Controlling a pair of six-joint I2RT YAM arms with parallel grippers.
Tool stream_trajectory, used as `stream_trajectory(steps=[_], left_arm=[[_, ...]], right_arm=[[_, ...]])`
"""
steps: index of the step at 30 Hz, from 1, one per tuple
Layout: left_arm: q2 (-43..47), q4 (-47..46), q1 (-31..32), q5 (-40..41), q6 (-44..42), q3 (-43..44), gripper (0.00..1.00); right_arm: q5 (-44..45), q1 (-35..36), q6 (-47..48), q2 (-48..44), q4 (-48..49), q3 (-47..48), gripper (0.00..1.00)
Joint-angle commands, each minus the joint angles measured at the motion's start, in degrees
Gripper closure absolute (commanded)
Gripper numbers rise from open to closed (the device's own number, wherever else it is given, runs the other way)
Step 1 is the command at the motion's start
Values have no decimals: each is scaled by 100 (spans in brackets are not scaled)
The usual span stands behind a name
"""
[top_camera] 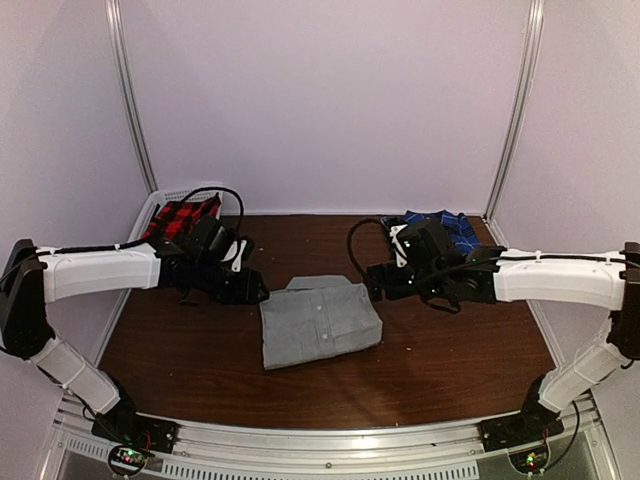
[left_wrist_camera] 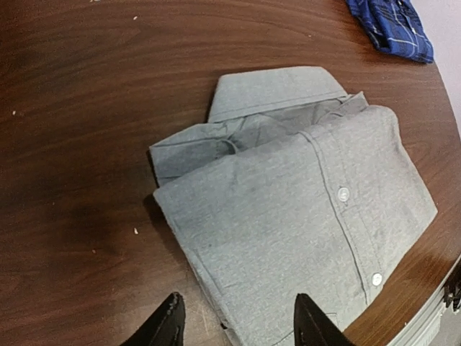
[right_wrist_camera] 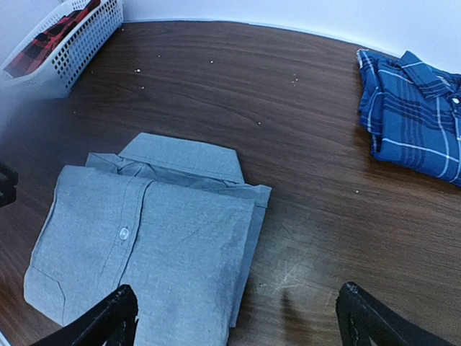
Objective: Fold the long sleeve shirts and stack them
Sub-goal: Pick up the crumpled shirt from the center of the board.
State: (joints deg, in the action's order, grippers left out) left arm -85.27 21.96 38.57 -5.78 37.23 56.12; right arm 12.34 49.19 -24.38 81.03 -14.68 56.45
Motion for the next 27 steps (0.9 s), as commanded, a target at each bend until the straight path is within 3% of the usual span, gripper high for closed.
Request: stream_trajectory(steps=[1,18,27], left_arm=[[-108,-559,-192,-83,511,-228,48],[-1026,-1301,-412,-434,744,-176,56],[-1327,-1353,-411,-555,624,87,82]], right_arm=[[-555,-230,-38,726,326,504,4],[-1980,-1039,-470,2470,876,1090,16],[-2534,-1232,-550,3021,1090,1383,35]])
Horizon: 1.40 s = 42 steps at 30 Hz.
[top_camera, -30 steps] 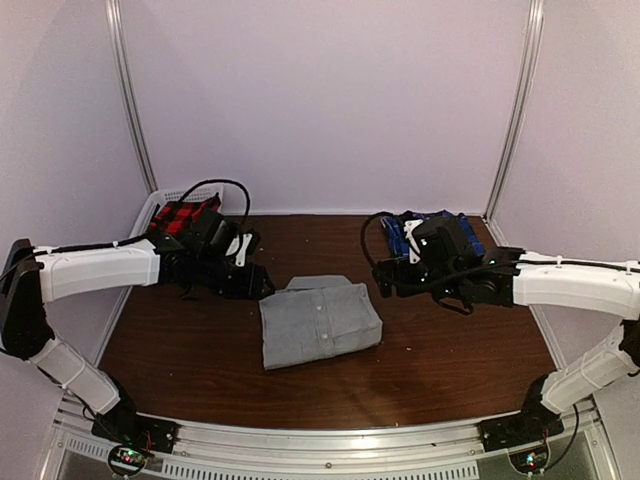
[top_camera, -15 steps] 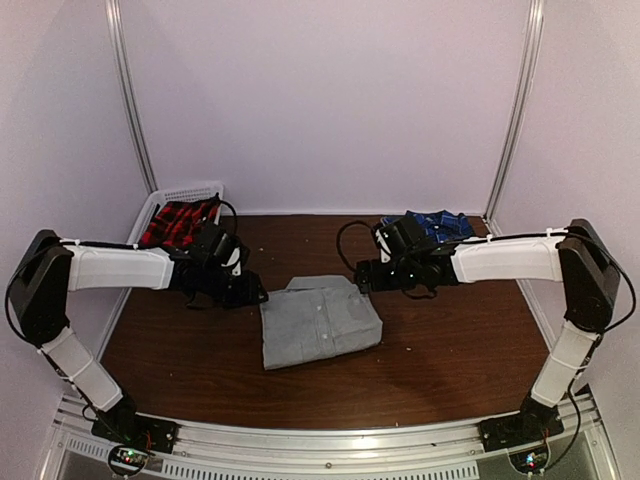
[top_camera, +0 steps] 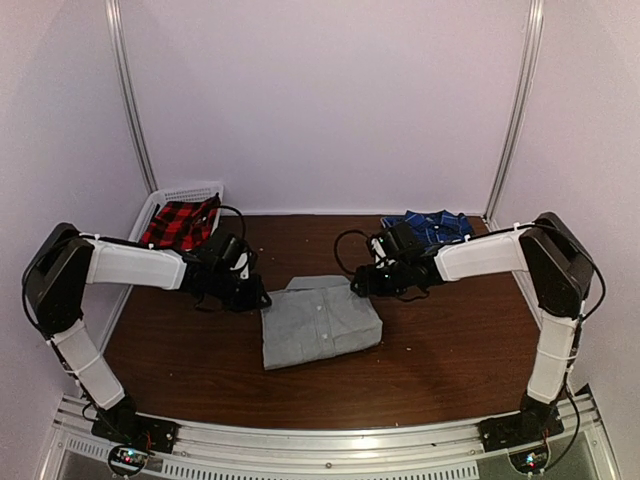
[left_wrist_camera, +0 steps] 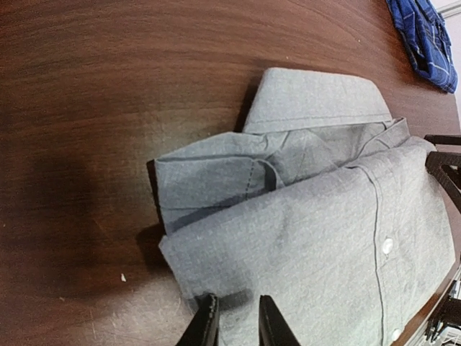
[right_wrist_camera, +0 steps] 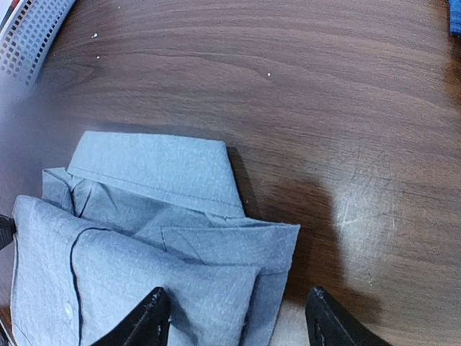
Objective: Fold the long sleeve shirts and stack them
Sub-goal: Pick up the crumpled shirt from the center of the board.
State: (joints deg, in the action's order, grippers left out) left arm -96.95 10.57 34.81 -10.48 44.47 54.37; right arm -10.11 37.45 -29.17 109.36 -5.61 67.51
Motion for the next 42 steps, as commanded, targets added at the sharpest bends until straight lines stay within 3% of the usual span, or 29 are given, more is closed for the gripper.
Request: stream_trajectory(steps=[1,6,11,14,17,21,24,27,38,42], left_arm=[[-195,-183,-38,-86,-124,297,85],[-272,-110,-38,-169,-245,478,100],[-90,46,-35,-420,-419,650,100],[130,244,-27,-586,-524,735,100],[458,496,-27,-378,-550,632,100],[607,646,-124,-20,-447,307,78],[569,402,-224,-112,-377,66,55],[352,117,-352,-300,-335,5,47],[-609,-572,-466,-984,33,296,46],[-759,-816,-462,-1183,185,295,54]], right_arm=[[-312,-59,-71,208,172,319,37],[-366,-64,-79,170,128,403,57],[-407,-59,-39,-88,6,366,83],[-413,-54,3,-373,-61,288,92],[-423,-58,40,-676,-119,163,94],[-531,-28,15,-956,-65,-75,95],[-596,61,-9,-1078,-20,-213,96],[-584,166,-2,-1227,21,-326,97],[-557,247,-59,-1402,128,-559,97],[-588,263,-80,-1387,172,-581,97]])
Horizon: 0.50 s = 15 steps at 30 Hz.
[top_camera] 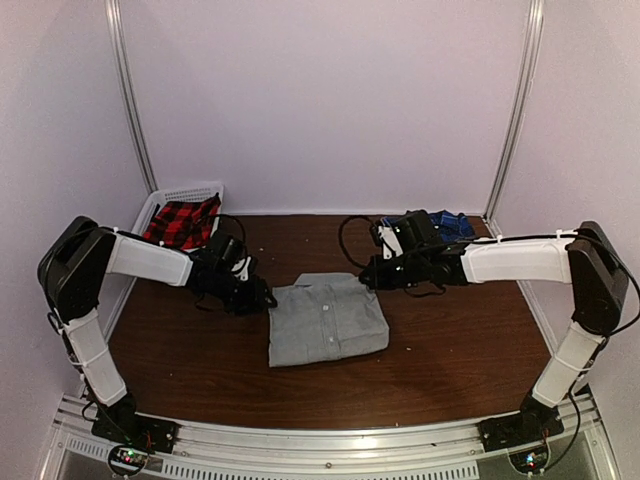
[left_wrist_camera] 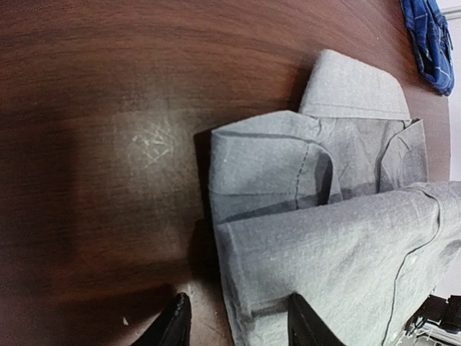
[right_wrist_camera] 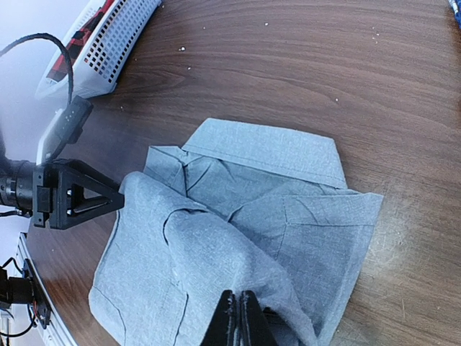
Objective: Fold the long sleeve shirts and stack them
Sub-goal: Pick up the crumpled shirt from the center of the board.
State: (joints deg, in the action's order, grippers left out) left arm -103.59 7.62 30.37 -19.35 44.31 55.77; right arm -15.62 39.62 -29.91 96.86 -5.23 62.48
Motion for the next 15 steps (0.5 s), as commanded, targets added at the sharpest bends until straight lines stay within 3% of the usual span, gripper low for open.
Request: stream_trajectory(steps=[1,11,15], left_arm=[[-92,-553,-14,-323,222,152,57],[39,-542,-14,-549,143,163,98],[218,-463,2,-643,70,145,100]], right_arm=[[-46,41,-10,-134,130,-78,97],[-48,55,-21,-114,179,-71,98],[-29,69,-31,-180,134,-78,98]])
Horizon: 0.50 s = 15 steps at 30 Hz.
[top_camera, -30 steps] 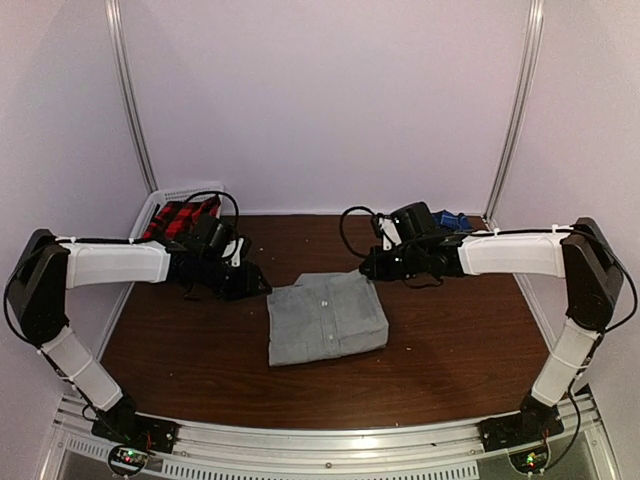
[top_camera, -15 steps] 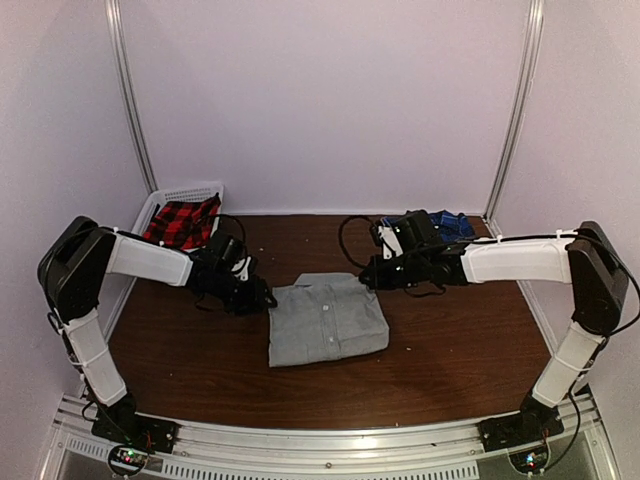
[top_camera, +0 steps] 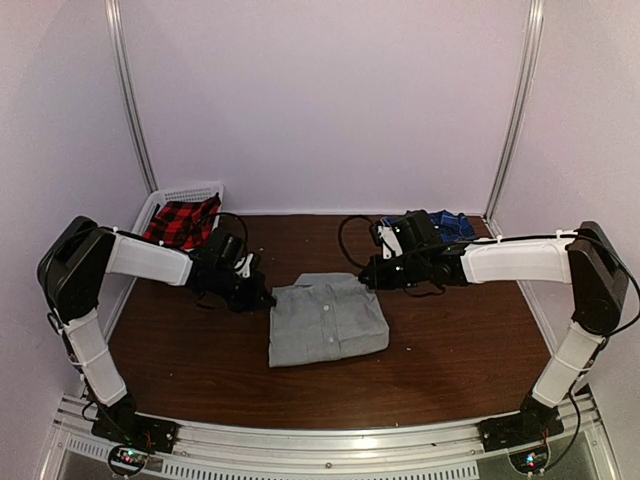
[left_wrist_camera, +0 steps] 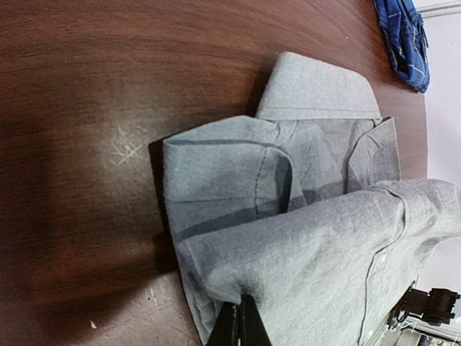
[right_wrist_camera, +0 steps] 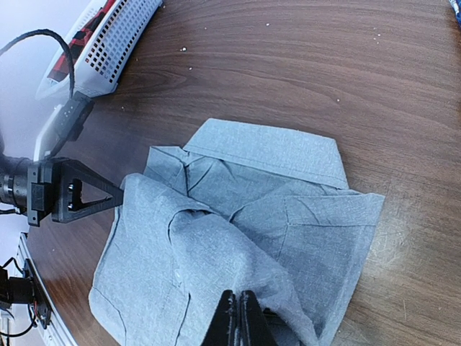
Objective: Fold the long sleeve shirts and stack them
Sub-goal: Pick up the crumpled shirt from the center of the board, then adjust the crumpled shirt at the center of the board.
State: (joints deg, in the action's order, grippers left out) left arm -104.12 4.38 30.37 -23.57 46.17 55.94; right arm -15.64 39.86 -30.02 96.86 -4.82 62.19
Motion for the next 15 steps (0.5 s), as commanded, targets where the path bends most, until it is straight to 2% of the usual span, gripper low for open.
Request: stream_trajectory(steps=[1,8,15], left_arm=[[353,-89,8,-251,-148,138,100],[1155,671,306,-349,-346,188,100],[2018,1149,1036,-494,-303,-316,100]], right_arm=[[-18,53,-15,-211,67,-62,98],[95,150,-41,-899,-158,-462,99],[-8,517,-356,-2126,-474,-1314,99]])
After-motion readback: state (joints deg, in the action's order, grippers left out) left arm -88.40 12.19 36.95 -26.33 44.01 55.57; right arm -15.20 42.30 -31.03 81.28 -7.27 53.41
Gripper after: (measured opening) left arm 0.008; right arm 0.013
